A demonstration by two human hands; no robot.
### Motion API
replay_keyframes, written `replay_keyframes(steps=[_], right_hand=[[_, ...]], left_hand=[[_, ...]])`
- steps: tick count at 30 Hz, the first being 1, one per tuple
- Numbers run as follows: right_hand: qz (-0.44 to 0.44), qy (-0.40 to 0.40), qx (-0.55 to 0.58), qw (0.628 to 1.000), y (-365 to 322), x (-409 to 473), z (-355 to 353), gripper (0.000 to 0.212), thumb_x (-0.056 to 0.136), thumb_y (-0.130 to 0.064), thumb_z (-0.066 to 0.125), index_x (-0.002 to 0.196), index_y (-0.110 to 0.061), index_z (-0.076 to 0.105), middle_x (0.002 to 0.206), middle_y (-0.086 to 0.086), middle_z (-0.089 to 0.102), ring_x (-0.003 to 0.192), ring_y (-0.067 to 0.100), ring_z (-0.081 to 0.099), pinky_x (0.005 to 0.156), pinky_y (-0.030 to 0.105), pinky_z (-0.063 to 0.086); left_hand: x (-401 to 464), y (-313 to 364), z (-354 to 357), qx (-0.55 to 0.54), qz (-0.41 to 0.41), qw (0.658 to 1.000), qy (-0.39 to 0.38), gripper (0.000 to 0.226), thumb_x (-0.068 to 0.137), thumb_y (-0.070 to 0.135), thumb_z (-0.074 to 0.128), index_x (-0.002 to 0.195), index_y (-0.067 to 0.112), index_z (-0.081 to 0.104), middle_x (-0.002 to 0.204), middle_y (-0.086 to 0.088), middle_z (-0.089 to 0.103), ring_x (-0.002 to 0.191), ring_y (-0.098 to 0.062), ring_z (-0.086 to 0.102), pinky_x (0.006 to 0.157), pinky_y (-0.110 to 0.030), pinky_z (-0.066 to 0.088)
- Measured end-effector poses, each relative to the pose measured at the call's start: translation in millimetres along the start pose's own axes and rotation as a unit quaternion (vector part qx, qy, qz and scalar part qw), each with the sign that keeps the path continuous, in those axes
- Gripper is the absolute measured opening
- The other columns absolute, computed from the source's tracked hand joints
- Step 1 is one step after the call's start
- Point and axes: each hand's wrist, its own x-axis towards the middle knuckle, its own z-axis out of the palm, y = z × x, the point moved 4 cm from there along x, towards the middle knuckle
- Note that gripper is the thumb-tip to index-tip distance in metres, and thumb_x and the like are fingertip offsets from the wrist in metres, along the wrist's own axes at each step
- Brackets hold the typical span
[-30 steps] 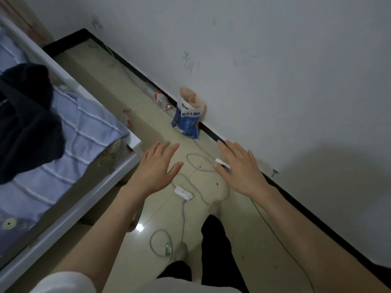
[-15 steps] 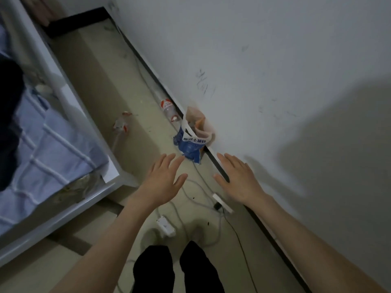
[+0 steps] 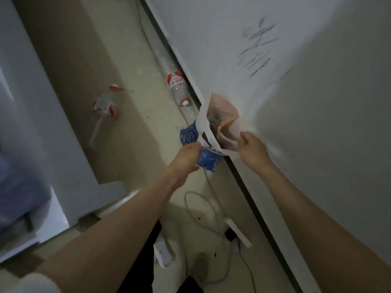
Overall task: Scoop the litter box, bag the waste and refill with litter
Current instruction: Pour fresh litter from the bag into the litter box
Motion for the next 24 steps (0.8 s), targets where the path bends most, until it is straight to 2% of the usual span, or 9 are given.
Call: replay_keyframes(steps=[2,5,7,10,12,14,17,20,24], right_hand=[[0.017,-0.004,-0.035,0.999,8,38,21,0.015,0.099,-0.016,0.037,0.089,-0.014,0.048,0.094,0.007,0.050,0.094,0.023,0.049,0.075,0.026,0.033],[0.027,-0.004,-0.016,1.000,7,75,43,0.035,0.098,-0.017,0.038,0.063,-0.017,0.039,0.067,-0.002,0.040,0.081,0.019,0.042,0.057,0.024,0.029],[0.060,-0.024,0.111,0.992,3,92,53,0.031,0.098,-0.023,0.038,0.077,-0.009,0.056,0.075,0.007,0.055,0.082,0.023,0.053,0.062,0.023,0.040],[0.160,-0.055,0.368,0.914,1,111,62,0.030,0.093,-0.023,0.049,0.115,-0.005,0.057,0.099,0.012,0.063,0.096,0.025,0.061,0.085,0.037,0.052],[0.173,-0.052,0.442,0.879,0,117,62,0.015,0.088,-0.013,0.052,0.101,-0.006,0.059,0.080,0.009,0.058,0.077,0.019,0.057,0.072,0.031,0.052],[0.183,-0.034,0.458,0.869,0,112,59,0.014,0.090,-0.011,0.050,0.077,-0.014,0.054,0.065,0.004,0.047,0.059,0.015,0.044,0.056,0.025,0.041],[0.185,-0.014,0.440,0.879,1,95,48,0.026,0.095,-0.011,0.045,0.070,-0.016,0.049,0.061,0.002,0.039,0.051,0.011,0.034,0.045,0.020,0.032],[0.152,-0.037,0.325,0.933,-3,71,35,0.021,0.092,-0.017,0.051,0.071,-0.014,0.057,0.065,0.001,0.051,0.056,0.011,0.045,0.060,0.025,0.041],[0.176,0.002,0.320,0.931,2,19,1,0.032,0.090,-0.020,0.054,0.060,-0.011,0.057,0.056,0.003,0.050,0.054,0.016,0.045,0.070,0.036,0.042]], left_hand=[[41,6,8,-0.057,-0.024,0.998,-0.015,0.027,0.097,0.025,0.039,0.112,0.009,0.055,0.105,-0.007,0.059,0.094,-0.019,0.056,0.079,-0.030,0.042],[81,8,20,-0.150,-0.056,0.985,-0.063,0.044,0.097,0.035,0.041,0.134,0.011,0.045,0.133,-0.009,0.053,0.121,-0.025,0.050,0.098,-0.035,0.041],[93,11,25,-0.172,-0.067,0.979,-0.089,0.042,0.097,0.036,0.040,0.129,0.011,0.050,0.127,-0.008,0.056,0.114,-0.024,0.054,0.087,-0.031,0.048],[99,11,20,-0.186,-0.072,0.977,-0.074,0.036,0.098,0.033,0.039,0.121,0.009,0.052,0.094,-0.004,0.060,0.079,-0.014,0.056,0.060,-0.022,0.046],[102,8,11,-0.176,-0.071,0.980,-0.063,0.030,0.098,0.033,0.039,0.109,0.010,0.054,0.078,-0.003,0.057,0.066,-0.012,0.052,0.064,-0.022,0.040],[97,4,-1,-0.189,-0.086,0.977,-0.052,0.025,0.096,0.031,0.041,0.088,0.011,0.053,0.071,-0.003,0.054,0.064,-0.013,0.051,0.065,-0.022,0.040],[79,-3,-23,-0.195,-0.120,0.973,-0.027,0.012,0.089,0.018,0.049,0.080,0.012,0.050,0.068,-0.003,0.050,0.064,-0.013,0.049,0.069,-0.022,0.039],[56,-14,-39,-0.132,-0.123,0.983,-0.013,0.006,0.079,0.006,0.047,0.076,0.009,0.052,0.069,-0.006,0.054,0.067,-0.015,0.049,0.078,-0.025,0.038],[11,15,-52,-0.092,-0.067,0.993,-0.008,0.017,0.082,0.003,0.043,0.068,0.007,0.051,0.068,-0.007,0.052,0.064,-0.015,0.049,0.063,-0.021,0.039]])
